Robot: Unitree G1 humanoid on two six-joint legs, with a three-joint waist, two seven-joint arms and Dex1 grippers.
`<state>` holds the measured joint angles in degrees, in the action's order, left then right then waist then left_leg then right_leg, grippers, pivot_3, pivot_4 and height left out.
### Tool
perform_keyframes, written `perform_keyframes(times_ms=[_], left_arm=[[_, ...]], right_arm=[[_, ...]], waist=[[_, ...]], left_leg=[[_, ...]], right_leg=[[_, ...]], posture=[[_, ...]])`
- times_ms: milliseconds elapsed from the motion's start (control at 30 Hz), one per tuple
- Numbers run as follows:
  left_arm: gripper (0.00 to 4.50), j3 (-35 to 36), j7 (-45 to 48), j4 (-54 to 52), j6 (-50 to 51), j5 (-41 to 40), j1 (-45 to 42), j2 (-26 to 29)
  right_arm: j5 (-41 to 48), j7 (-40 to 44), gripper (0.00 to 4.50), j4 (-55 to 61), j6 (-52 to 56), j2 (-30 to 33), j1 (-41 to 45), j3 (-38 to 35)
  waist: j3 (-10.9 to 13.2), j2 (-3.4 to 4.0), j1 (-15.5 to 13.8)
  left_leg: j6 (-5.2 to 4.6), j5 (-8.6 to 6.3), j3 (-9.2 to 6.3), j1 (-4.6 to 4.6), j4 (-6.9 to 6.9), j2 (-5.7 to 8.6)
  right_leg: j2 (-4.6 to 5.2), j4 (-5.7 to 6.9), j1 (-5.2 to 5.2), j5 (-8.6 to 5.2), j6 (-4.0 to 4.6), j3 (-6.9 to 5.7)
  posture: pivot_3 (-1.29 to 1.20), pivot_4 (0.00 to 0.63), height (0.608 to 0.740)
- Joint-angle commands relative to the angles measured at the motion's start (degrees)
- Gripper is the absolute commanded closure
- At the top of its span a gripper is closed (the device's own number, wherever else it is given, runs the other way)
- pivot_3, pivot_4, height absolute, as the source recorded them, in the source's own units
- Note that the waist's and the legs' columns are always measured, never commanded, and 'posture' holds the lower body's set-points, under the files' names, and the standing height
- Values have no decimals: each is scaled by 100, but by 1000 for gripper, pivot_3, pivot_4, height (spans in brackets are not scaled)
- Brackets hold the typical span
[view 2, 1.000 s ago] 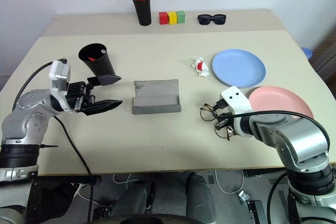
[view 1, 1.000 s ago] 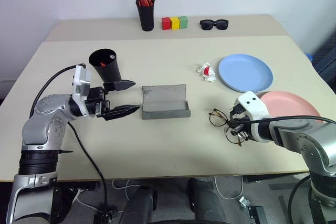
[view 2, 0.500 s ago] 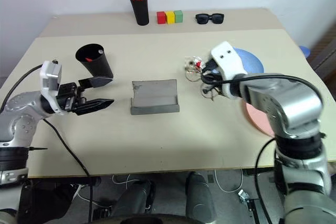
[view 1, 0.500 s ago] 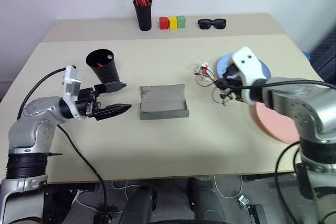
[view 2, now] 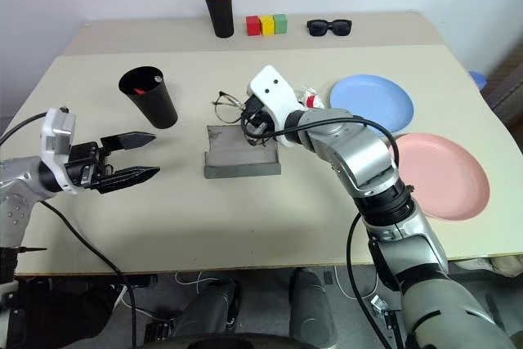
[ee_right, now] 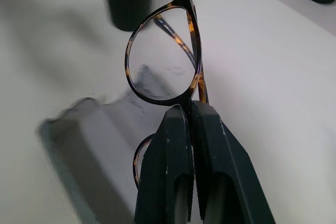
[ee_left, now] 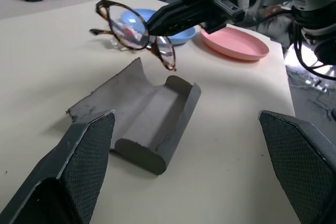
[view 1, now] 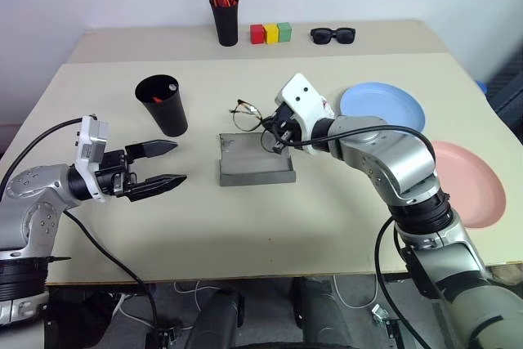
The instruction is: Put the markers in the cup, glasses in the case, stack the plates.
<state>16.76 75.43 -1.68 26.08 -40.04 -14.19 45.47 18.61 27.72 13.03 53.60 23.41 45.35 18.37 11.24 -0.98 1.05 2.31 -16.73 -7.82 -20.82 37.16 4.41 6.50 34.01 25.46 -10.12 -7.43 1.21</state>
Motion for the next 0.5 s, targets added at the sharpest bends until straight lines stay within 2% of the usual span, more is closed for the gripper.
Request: perform_keyframes(times_ms=[33, 300, 500], left_arm=[[0, 181, -70, -247, -3, -128, 22, 69], [0, 112, -220, -386, 38, -147, 4, 49], [0, 75, -265, -385, 14, -142, -30, 33]], right_arm=[[-454, 233, 4472, -35, -686, 64, -181, 471], [-1030, 659, 4472, -245, -1325, 195, -381, 782], [-1451, 1124, 4472, -274, -1779, 528, -381, 901]], waist=[[0, 0, 8], [0, 1, 8], [0, 1, 6]], left_leg=[[0, 0, 0, 0, 0, 0], [2, 1, 3, 0, 0, 0], [2, 1, 3, 0, 1, 0]], right_leg=[[0, 0, 1, 0, 0, 0], [-1, -1, 1, 2, 3, 1], [0, -1, 1, 2, 3, 1]], posture=[[0, 150, 740], [0, 150, 740], [0, 150, 740]])
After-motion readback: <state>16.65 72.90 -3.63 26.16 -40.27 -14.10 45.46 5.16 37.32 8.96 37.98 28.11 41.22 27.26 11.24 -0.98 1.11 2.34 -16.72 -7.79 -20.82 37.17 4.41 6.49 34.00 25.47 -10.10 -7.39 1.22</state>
